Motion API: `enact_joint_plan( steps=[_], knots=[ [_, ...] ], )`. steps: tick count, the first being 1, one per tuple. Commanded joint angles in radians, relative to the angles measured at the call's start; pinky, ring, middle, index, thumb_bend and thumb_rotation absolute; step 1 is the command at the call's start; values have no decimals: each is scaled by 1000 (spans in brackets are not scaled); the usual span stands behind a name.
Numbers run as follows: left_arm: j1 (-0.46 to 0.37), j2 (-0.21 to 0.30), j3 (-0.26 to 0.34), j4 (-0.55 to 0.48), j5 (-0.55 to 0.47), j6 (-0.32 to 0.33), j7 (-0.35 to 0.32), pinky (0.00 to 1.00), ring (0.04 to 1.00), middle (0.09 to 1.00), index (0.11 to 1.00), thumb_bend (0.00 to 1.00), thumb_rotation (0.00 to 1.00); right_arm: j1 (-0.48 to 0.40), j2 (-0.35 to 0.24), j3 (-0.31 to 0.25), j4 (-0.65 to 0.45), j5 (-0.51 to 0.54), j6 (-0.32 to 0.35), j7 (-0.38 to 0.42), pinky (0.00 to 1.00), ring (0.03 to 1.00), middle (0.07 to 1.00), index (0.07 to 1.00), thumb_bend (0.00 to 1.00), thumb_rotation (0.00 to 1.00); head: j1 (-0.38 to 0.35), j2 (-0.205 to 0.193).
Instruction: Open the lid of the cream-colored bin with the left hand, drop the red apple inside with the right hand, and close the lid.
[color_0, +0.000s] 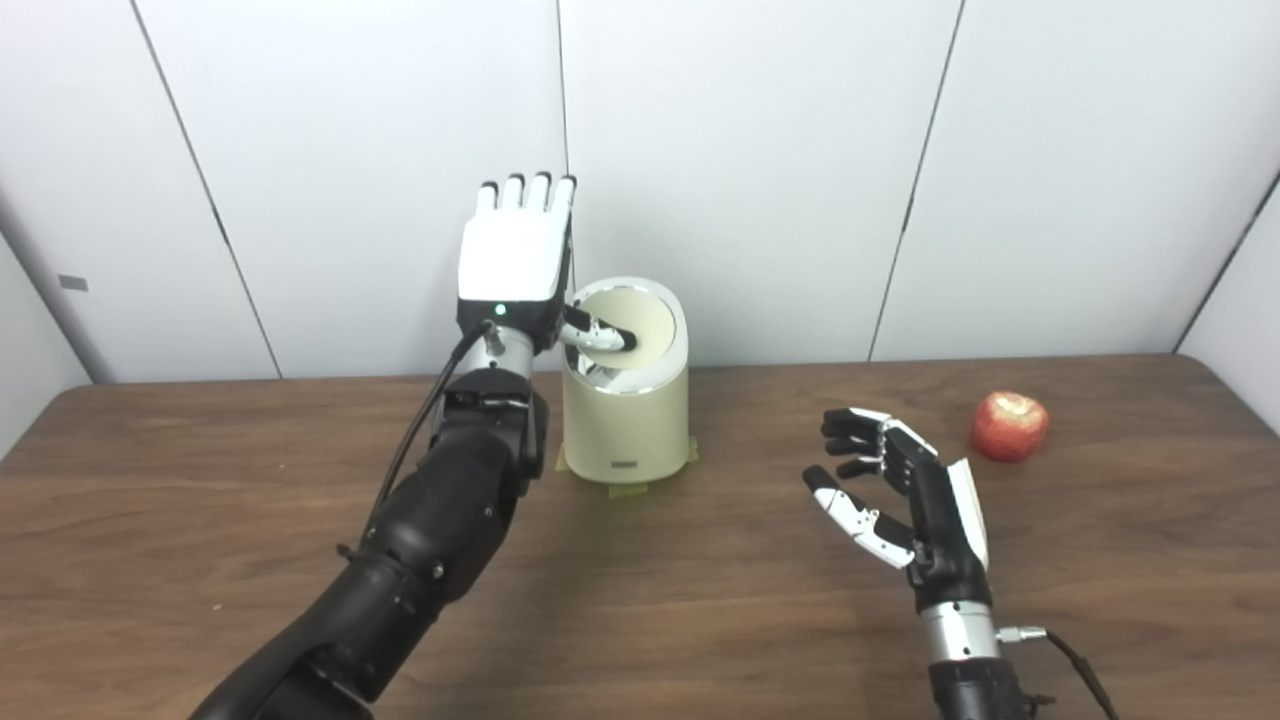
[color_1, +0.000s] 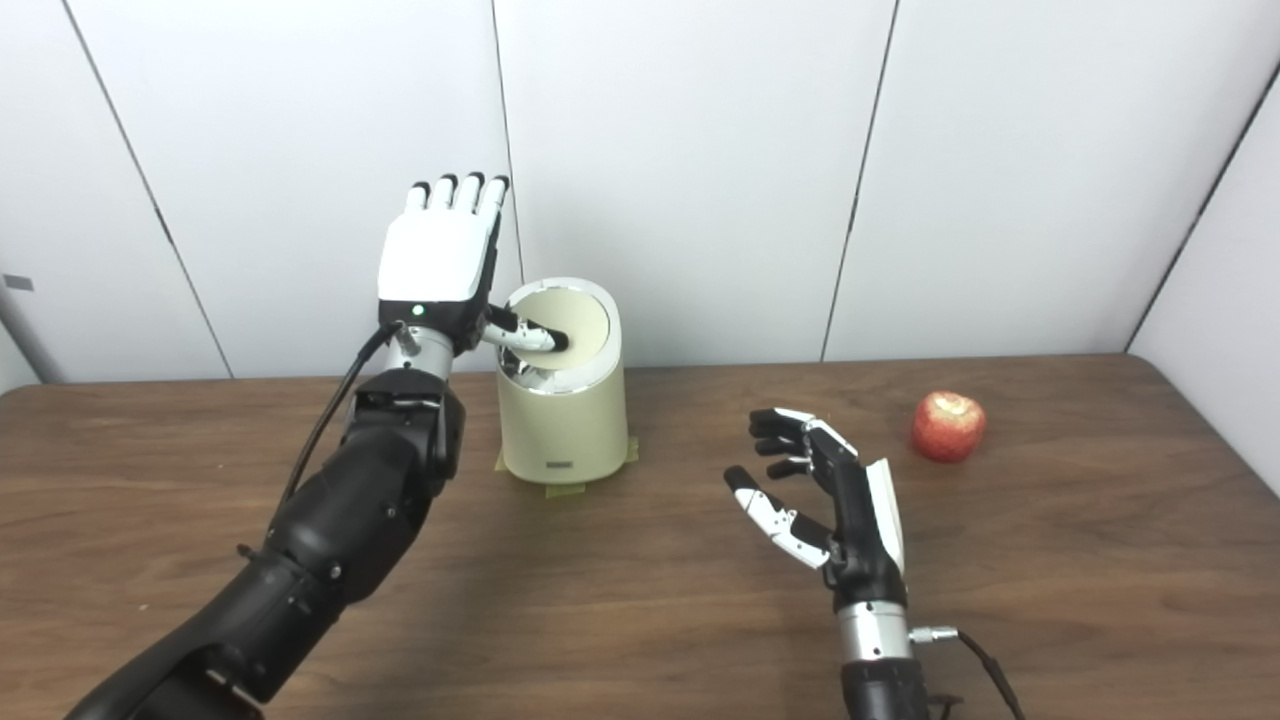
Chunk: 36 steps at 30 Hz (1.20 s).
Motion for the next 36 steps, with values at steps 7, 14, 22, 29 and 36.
enact_joint_plan(
  steps=[7,14,22,29,36],
  knots=[
    [-20,34,-34,137,-10,-63,118,1000,1000,1000,1000,1000,203,0,13,9,-11,-7,-19,-8,537,643,669,669,253,275,-7,4],
    [24,-27,135,16,-274,-91,84,1000,1000,1000,1000,682,948,4,18,7,-25,-1,3,-4,545,647,673,670,258,273,-5,8],
    [76,-125,367,-165,-613,-227,109,1000,1000,1000,1000,597,1000,3,20,7,-22,-8,2,-10,540,640,669,667,255,281,-10,6],
    [171,-127,449,-355,-837,-423,46,915,962,967,957,401,1000,6,19,8,-36,-19,9,-13,552,653,678,674,247,276,-5,2],
    [349,-104,502,-543,-1033,-522,-51,757,825,828,825,239,883,-11,11,0,-104,-119,3,-67,536,642,672,674,257,392,-5,2]
  ],
)
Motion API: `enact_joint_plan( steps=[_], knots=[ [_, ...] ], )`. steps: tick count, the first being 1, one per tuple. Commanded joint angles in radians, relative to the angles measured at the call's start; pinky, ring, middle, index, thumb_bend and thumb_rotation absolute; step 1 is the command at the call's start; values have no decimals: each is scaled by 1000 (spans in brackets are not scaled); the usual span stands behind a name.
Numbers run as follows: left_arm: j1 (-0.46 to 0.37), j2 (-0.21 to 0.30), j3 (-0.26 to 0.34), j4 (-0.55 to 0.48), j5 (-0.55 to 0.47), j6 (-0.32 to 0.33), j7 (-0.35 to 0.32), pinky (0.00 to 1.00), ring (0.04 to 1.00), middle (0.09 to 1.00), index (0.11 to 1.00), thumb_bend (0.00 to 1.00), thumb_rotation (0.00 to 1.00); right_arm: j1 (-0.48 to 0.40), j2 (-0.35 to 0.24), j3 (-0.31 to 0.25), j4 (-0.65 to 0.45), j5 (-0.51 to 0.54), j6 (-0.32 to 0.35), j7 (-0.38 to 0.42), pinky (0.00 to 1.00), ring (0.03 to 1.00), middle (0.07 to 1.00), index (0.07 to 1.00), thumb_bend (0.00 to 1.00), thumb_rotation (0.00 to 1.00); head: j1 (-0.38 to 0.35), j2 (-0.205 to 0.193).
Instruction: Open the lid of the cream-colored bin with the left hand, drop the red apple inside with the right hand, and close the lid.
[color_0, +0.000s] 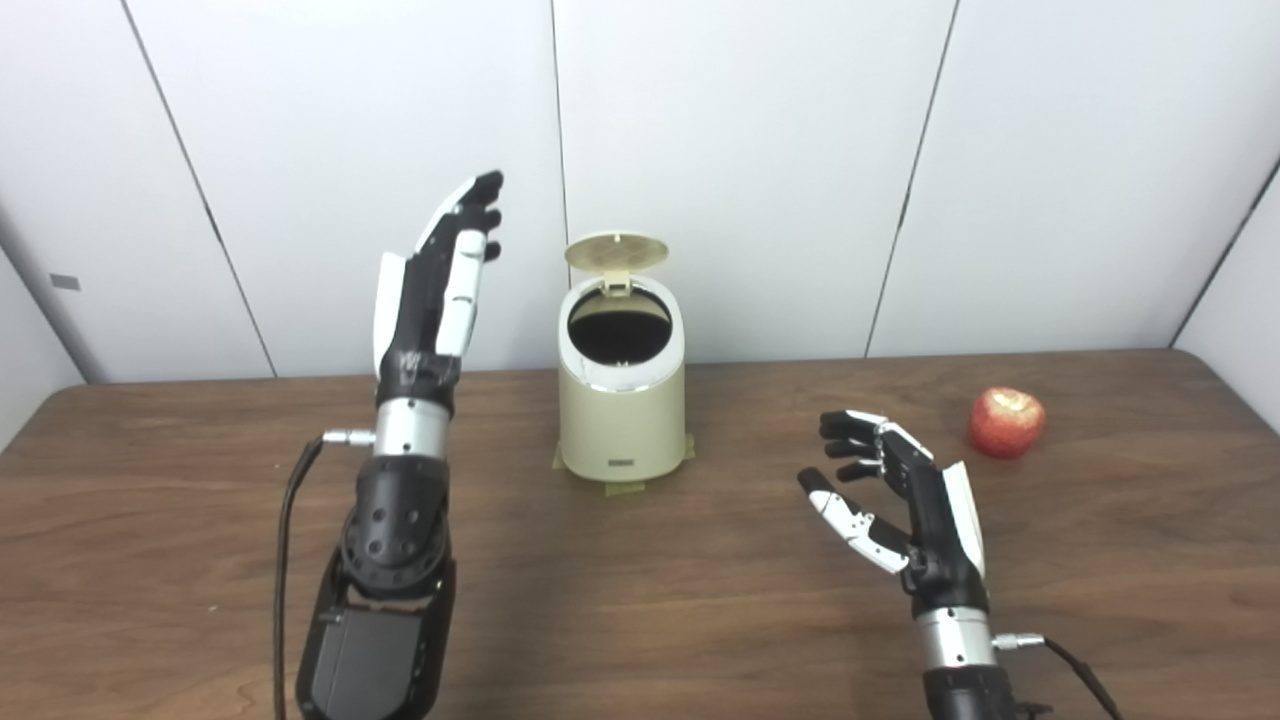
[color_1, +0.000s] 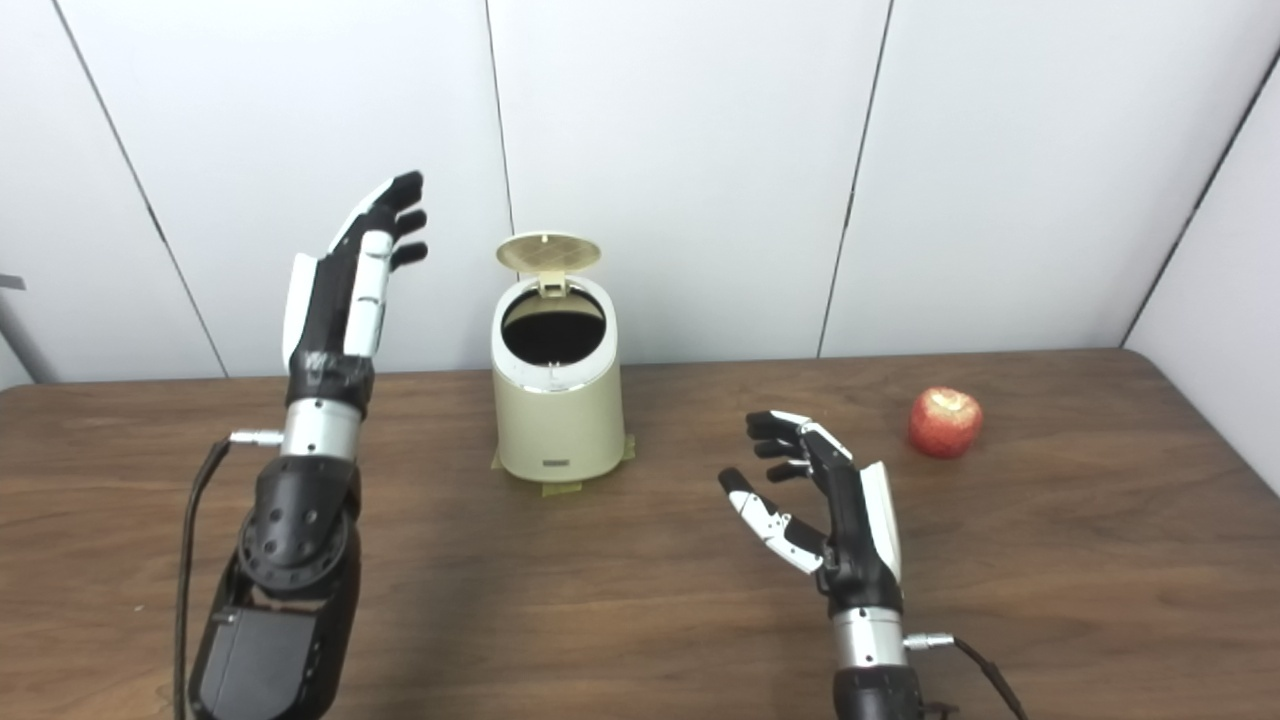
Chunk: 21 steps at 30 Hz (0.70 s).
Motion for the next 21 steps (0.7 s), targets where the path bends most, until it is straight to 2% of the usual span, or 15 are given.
enact_joint_plan(
  steps=[1,3,4,7,10,11,12,13,14,16,17,19,21],
  knots=[
    [3,27,5,-78,-24,-68,-27,740,812,817,810,220,842,-36,-2,-3,-67,-31,-34,-30,531,636,665,665,245,406,0,1],
    [71,39,13,-114,-52,-92,-46,736,805,812,802,209,785,-47,-22,-3,-100,-57,-61,-37,531,635,664,662,243,411,-1,2],
    [92,42,16,-123,-61,-102,-50,736,802,808,798,206,749,-50,-32,-3,-112,-71,-67,-39,530,636,664,664,251,465,-3,3],
    [171,41,36,-157,-96,-118,-58,729,794,799,785,204,713,-79,-74,-21,-155,-78,-78,-34,528,631,659,662,273,484,-2,1],
    [236,43,46,-166,-147,-166,-81,718,779,789,776,198,681,-116,-143,-44,-192,-94,-52,-3,550,638,671,670,299,548,10,-1],
    [257,45,47,-171,-153,-172,-86,717,776,787,774,196,674,-129,-167,-49,-222,-110,-16,26,553,639,674,673,303,567,16,-1],
    [276,48,47,-175,-155,-175,-91,719,778,790,776,205,672,-144,-194,-50,-260,-130,33,69,439,540,609,684,320,523,17,-1],
    [299,52,47,-180,-158,-176,-97,724,783,794,778,218,677,-164,-231,-48,-306,-153,100,133,436,558,632,701,364,492,13,-2],
    [319,55,48,-184,-161,-175,-103,738,792,798,780,231,698,-184,-264,-44,-349,-183,167,195,513,640,707,744,482,458,13,-2],
    [354,63,51,-180,-171,-185,-117,761,805,805,785,249,713,-236,-341,-31,-412,-236,309,349,543,683,755,792,668,422,7,-5],
    [366,66,54,-174,-177,-192,-121,771,813,811,790,253,727,-265,-379,-21,-430,-255,374,429,582,734,786,819,783,407,4,-7],
    [385,76,59,-156,-175,-221,-126,758,806,807,788,238,742,-329,-460,13,-449,-306,491,596,626,806,857,836,936,357,6,-10],
    [399,82,65,-151,-170,-234,-130,742,791,795,775,231,718,-384,-524,57,-453,-359,578,734,646,839,909,844,990,337,1,-11]
  ],
)
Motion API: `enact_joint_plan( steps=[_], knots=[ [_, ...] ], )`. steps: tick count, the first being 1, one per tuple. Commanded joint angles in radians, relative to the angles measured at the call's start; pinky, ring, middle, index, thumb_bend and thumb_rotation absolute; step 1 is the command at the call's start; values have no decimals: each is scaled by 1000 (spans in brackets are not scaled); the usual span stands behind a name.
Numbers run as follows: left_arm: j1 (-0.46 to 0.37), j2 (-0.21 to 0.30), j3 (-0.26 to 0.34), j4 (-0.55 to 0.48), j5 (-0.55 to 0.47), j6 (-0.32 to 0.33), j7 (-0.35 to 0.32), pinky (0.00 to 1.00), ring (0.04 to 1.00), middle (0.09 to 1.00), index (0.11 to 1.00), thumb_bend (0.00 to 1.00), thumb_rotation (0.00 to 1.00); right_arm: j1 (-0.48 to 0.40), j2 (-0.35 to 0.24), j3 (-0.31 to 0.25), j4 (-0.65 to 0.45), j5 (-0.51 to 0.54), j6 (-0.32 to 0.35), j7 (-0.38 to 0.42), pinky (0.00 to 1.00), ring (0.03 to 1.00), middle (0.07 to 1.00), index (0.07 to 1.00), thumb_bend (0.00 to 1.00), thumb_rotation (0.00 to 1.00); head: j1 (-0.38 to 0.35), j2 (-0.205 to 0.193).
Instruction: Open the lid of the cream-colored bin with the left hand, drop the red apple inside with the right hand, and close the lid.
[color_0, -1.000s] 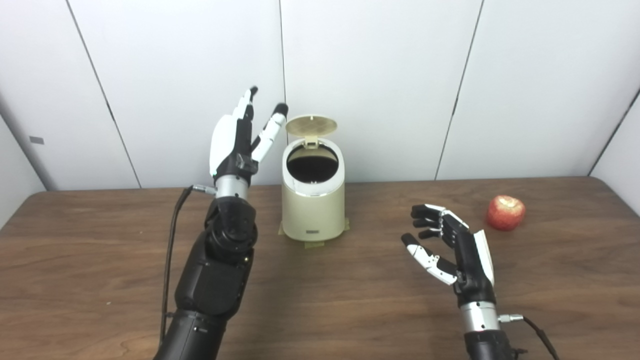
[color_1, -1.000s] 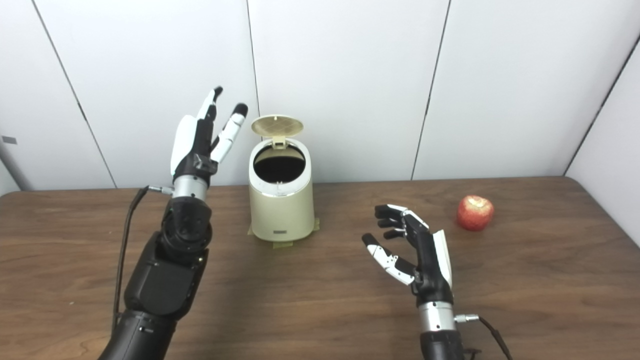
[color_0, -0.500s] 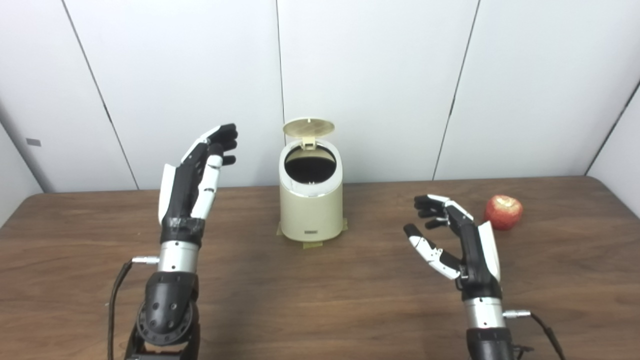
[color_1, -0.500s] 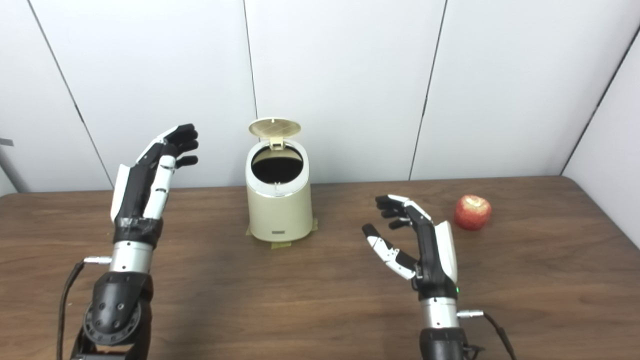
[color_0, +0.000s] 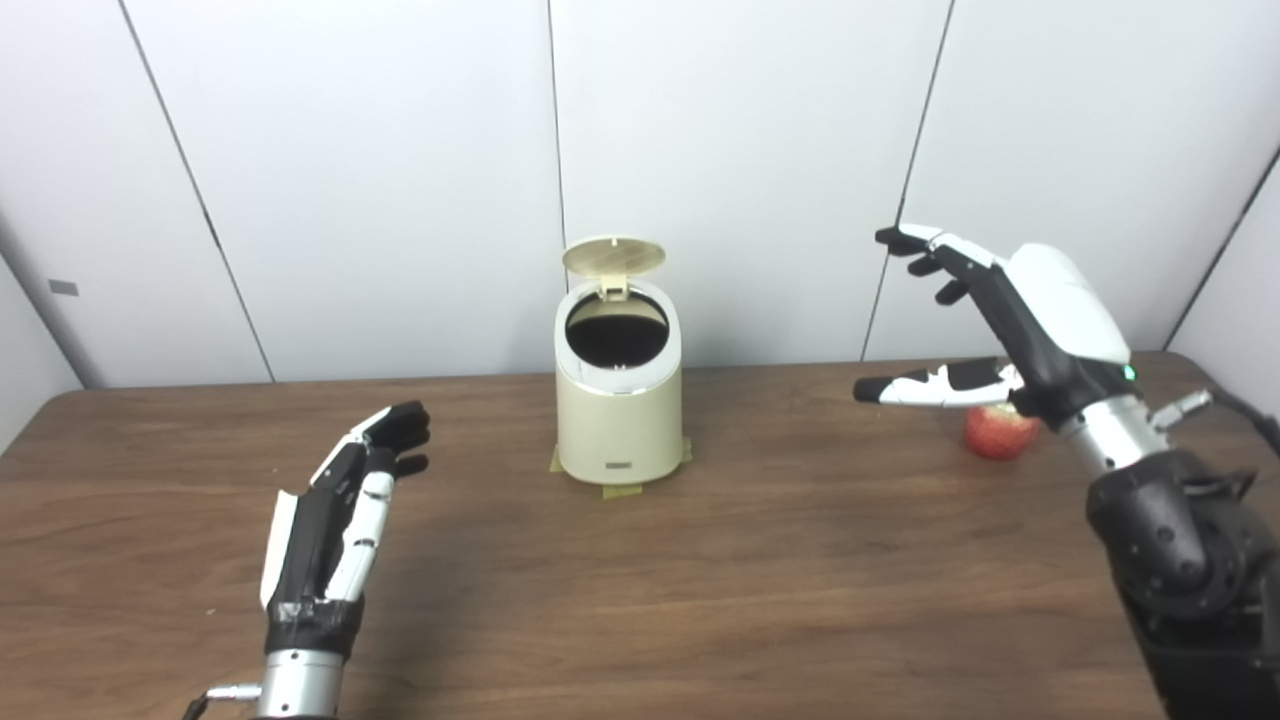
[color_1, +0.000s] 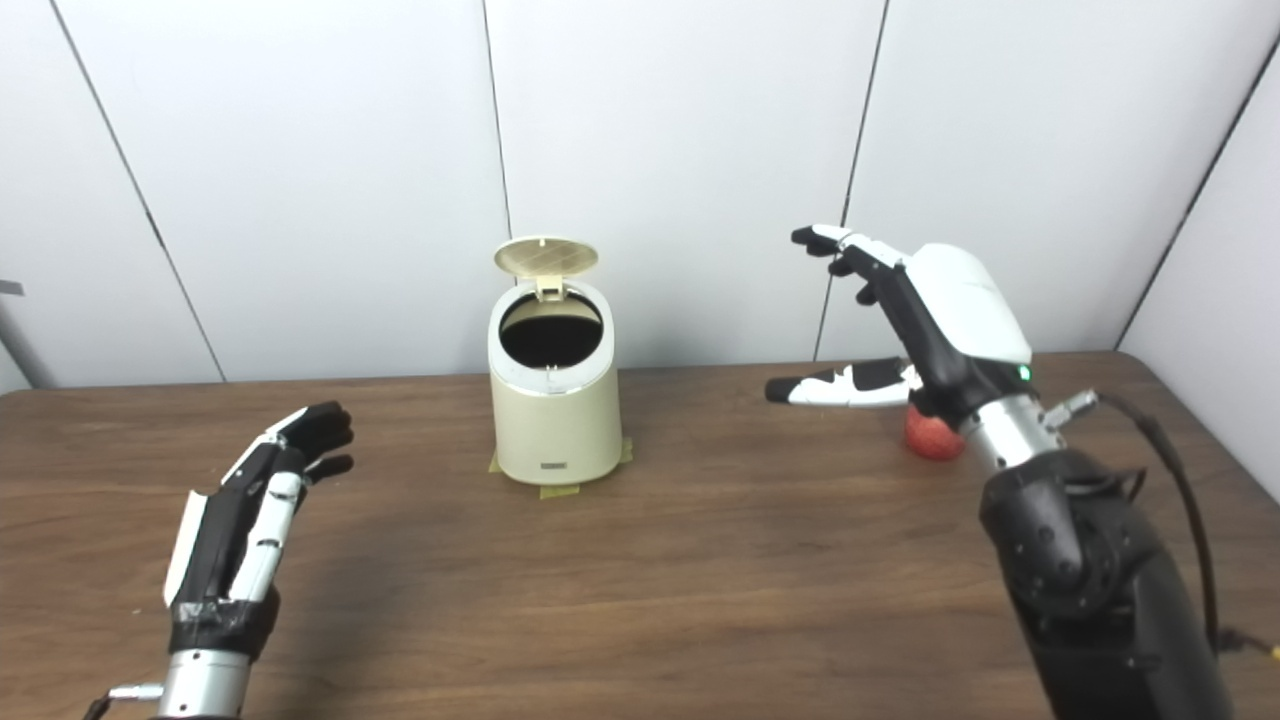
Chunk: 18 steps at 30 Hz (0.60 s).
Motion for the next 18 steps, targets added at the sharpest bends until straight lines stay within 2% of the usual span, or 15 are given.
enact_joint_plan(
  steps=[1,4,8,12,16,18],
  knots=[
    [-19,16,12,-14,-6,-57,-4,742,791,795,775,231,718,-103,-71,38,-25,-55,93,163,646,839,909,844,990,337,-7,0],
    [3,13,19,-24,-23,-53,-10,735,787,795,771,206,679,-178,-123,94,34,-77,139,274,696,868,930,845,1000,277,-10,-3],
    [23,12,21,-26,-42,-66,-18,749,801,804,780,214,674,-247,-164,151,157,-108,147,343,658,871,930,847,1000,256,-11,-3],
    [40,11,21,-28,-40,-86,-21,760,806,810,785,209,683,-273,-184,183,267,-143,144,360,650,875,916,854,993,219,-7,-2],
    [46,10,23,-28,-25,-87,-14,752,806,811,786,194,681,-292,-197,210,377,-153,114,338,638,876,915,855,987,193,-11,-3],
    [46,5,24,-26,-19,-85,-8,763,812,815,791,202,682,-294,-198,215,439,-152,101,317,652,877,921,851,992,210,-10,-3]
  ],
)
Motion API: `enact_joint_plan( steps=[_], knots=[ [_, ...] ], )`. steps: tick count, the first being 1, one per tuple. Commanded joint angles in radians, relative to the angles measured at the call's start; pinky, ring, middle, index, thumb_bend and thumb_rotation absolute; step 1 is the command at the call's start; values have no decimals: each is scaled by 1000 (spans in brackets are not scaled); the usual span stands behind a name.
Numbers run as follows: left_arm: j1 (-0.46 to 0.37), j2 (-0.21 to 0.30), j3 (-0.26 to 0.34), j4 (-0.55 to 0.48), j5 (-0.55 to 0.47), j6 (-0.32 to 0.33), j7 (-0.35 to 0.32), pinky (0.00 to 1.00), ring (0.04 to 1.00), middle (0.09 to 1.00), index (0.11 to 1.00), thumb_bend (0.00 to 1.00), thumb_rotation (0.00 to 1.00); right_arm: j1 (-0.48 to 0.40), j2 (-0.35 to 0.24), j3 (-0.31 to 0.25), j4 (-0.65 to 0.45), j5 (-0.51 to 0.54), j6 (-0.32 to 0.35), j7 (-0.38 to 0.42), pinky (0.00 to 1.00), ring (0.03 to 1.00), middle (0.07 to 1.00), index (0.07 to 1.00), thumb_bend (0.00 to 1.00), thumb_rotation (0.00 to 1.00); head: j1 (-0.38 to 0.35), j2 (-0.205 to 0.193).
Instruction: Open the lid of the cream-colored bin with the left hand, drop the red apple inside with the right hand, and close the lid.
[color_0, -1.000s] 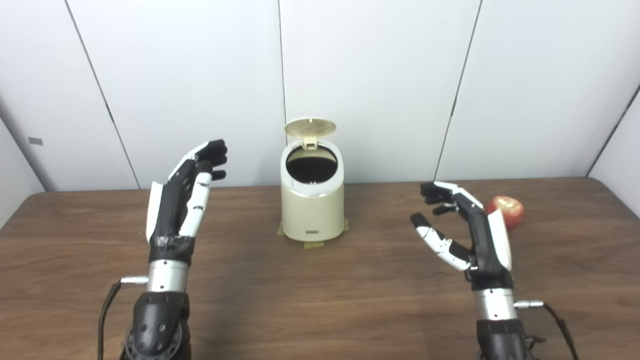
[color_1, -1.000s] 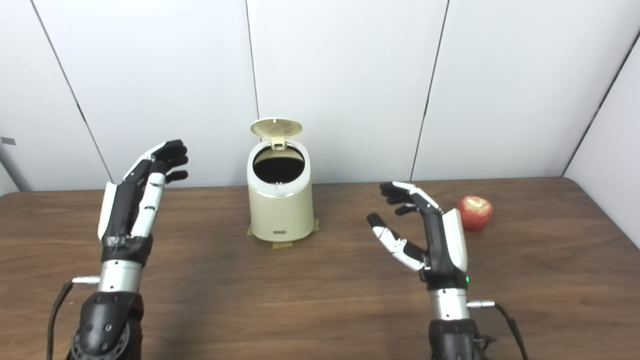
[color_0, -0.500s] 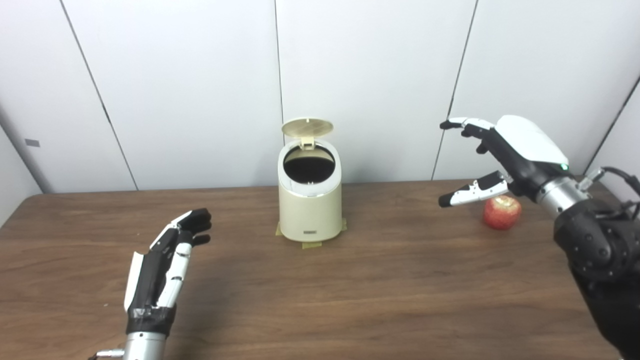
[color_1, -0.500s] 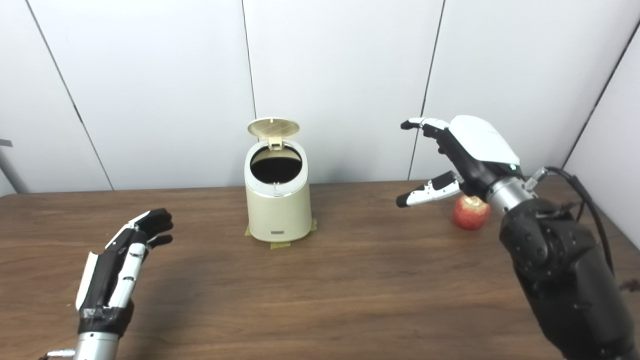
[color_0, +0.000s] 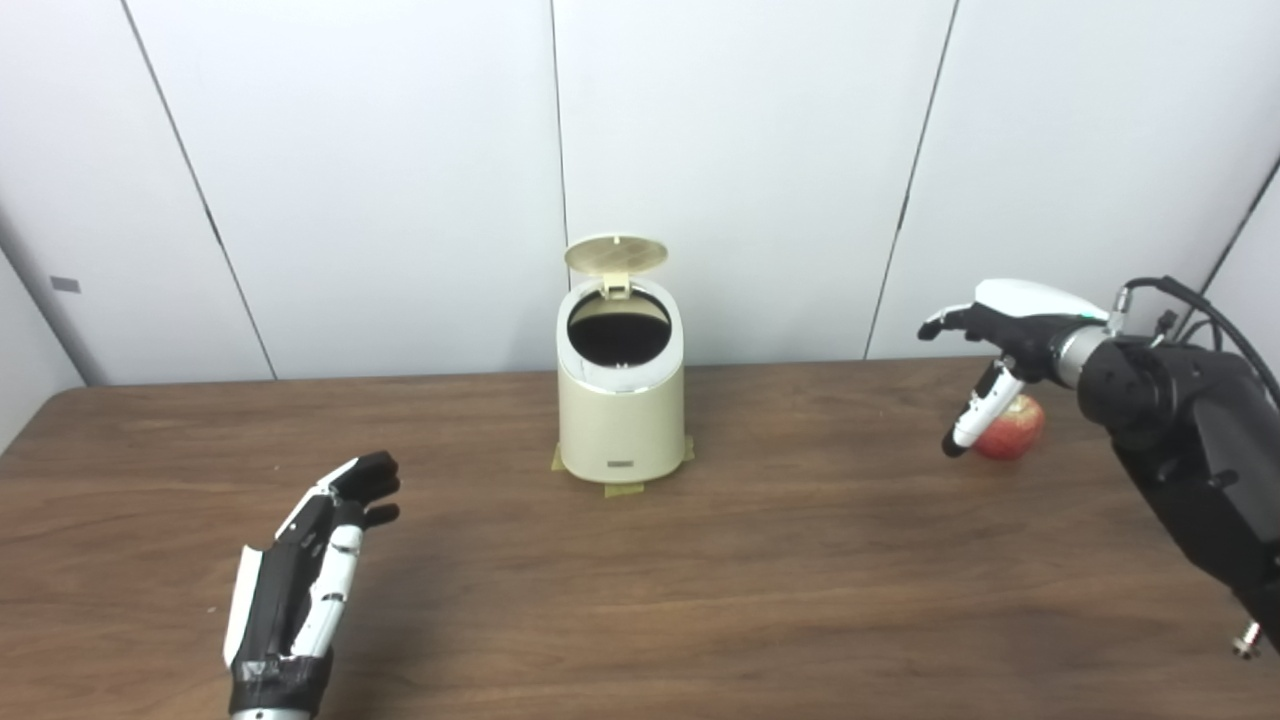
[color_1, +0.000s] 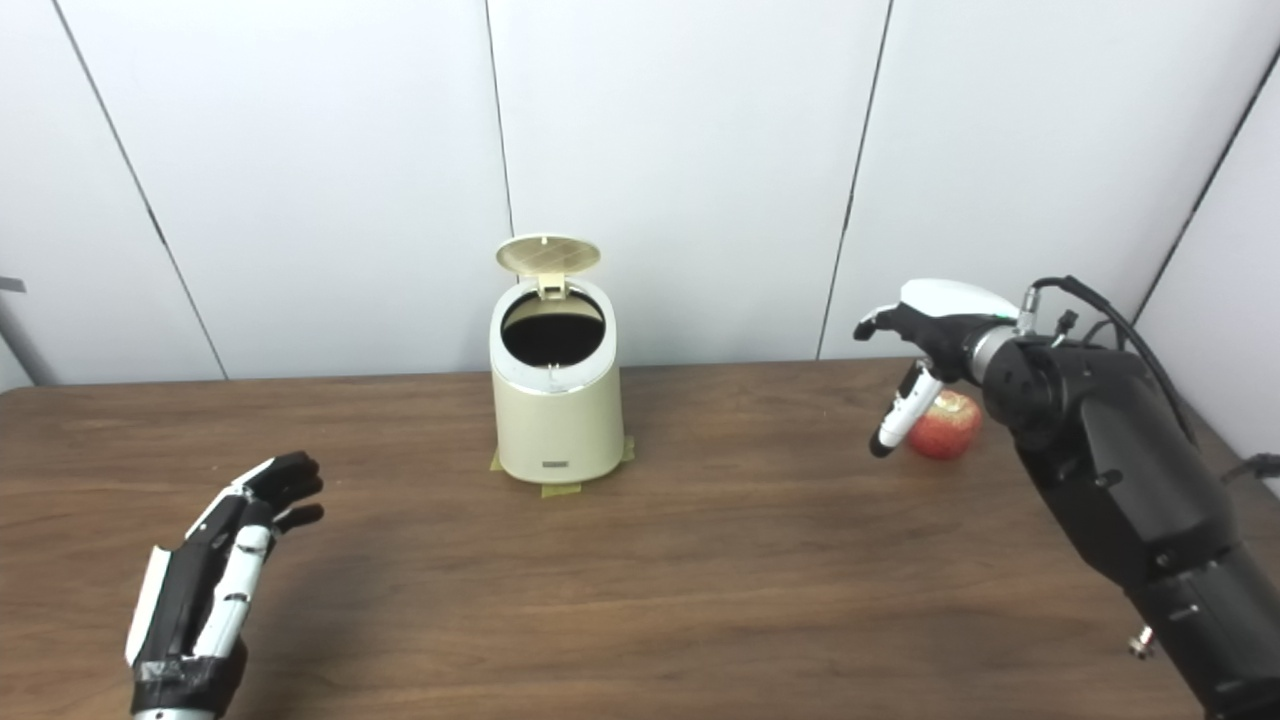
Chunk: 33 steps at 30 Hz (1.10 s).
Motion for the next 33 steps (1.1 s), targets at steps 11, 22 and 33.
enact_joint_plan(
  steps=[11,22,33],
  knots=[
    [-24,-13,-9,-43,61,-71,11,775,806,811,794,213,740,-90,-41,72,268,-70,-68,-134,677,923,943,841,1000,334,2,5],
    [-20,-9,-7,-52,72,-70,14,766,814,817,797,189,714,-77,-37,90,363,-81,-132,-244,654,885,929,838,1000,323,5,10],
    [-4,-15,-6,-76,86,-45,19,760,806,813,797,200,731,-98,-7,72,460,-16,-182,-365,589,778,892,840,971,256,6,18]
  ],
)
